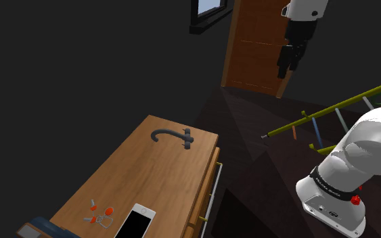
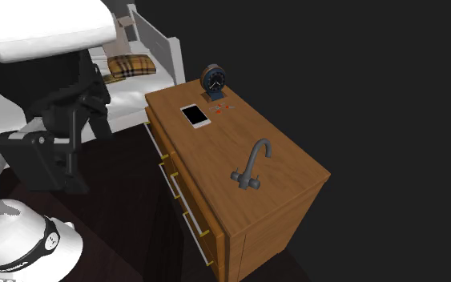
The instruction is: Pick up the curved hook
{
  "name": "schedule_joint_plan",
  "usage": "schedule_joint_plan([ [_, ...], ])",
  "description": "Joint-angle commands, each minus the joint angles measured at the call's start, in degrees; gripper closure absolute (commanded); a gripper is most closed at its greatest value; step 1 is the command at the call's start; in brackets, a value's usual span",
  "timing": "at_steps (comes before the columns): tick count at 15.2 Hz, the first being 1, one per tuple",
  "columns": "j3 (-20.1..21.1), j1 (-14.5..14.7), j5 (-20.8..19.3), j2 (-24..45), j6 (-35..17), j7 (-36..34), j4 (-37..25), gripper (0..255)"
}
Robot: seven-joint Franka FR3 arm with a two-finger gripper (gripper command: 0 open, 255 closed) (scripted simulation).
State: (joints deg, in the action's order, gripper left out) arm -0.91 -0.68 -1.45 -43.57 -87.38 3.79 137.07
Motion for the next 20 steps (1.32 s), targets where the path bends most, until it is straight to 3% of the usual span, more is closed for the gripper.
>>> schedule_joint_plan([
  [1,0.0,0.0,0.0,0.0,0.0,0.0,0.0,0],
  [10,1.8,4.1,3.3,14.4,-16.1,2.6,0.2,0],
  [20,4.5,8.2,6.4,33.1,-30.2,6.1,-6.3,0],
])
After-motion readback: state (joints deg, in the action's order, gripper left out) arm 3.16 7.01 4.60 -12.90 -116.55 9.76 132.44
